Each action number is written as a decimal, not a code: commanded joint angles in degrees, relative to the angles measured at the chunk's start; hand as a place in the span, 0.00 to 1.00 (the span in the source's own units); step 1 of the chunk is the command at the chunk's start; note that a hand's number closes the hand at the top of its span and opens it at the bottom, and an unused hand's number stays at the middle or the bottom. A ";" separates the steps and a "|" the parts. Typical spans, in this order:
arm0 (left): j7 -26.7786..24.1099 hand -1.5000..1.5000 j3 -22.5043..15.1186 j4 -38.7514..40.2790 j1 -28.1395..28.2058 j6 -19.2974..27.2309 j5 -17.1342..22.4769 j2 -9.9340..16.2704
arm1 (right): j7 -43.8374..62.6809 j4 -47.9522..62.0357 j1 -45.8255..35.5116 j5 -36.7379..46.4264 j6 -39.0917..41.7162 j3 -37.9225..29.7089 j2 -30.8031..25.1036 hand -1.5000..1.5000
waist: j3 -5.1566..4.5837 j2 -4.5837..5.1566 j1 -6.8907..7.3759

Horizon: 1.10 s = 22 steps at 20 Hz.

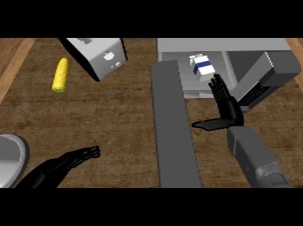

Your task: Pick up the milk, place it into the microwave and close the microwave

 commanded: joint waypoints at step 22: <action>-12.28 1.00 -24.62 26.74 -20.35 26.17 -19.53 -0.50 | -1.57 -44.15 50.30 -9.39 15.39 5.84 -7.93 0.00 | -0.11 0.23 -1.51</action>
